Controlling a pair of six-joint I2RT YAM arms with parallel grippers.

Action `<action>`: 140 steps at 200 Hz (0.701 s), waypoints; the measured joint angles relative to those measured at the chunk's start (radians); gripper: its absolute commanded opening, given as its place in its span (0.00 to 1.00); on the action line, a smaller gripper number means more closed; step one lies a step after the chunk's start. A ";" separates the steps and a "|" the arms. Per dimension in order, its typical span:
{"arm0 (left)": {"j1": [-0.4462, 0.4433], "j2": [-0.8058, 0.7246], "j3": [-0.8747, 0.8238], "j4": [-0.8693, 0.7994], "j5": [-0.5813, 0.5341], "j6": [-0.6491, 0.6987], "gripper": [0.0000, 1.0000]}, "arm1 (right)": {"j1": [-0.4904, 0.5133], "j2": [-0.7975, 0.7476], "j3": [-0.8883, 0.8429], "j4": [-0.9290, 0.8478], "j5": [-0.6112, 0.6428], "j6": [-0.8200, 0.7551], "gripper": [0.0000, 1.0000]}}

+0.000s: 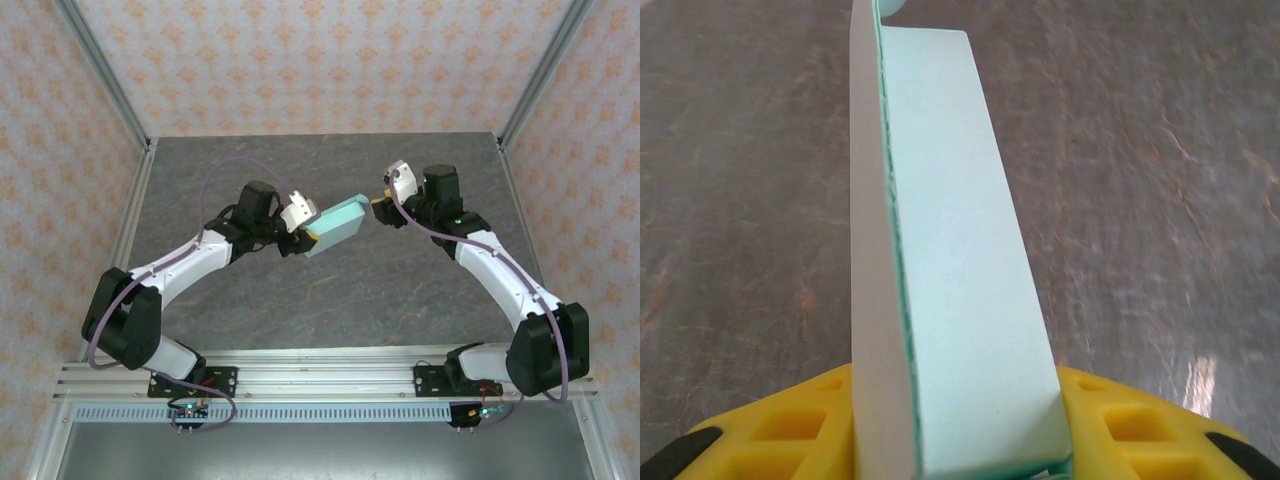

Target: Fold the paper box

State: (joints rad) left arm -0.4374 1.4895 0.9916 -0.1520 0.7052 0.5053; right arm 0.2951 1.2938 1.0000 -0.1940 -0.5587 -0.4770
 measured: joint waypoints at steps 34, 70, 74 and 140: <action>0.014 0.080 0.098 -0.145 0.072 0.134 0.20 | 0.001 0.018 -0.002 -0.034 -0.054 -0.102 0.43; 0.029 0.105 0.108 -0.208 0.117 0.195 0.20 | 0.000 0.072 -0.002 -0.066 -0.075 -0.169 0.41; 0.030 0.106 0.108 -0.212 0.122 0.199 0.20 | 0.000 0.076 -0.002 -0.069 -0.077 -0.174 0.41; 0.032 0.120 0.131 -0.253 0.152 0.224 0.21 | 0.000 0.125 -0.002 -0.107 -0.114 -0.221 0.32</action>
State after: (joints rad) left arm -0.4057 1.6093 1.1229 -0.4046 0.8570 0.7288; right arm 0.2955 1.4189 0.9985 -0.3008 -0.6727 -0.6979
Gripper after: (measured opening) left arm 0.407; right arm 0.346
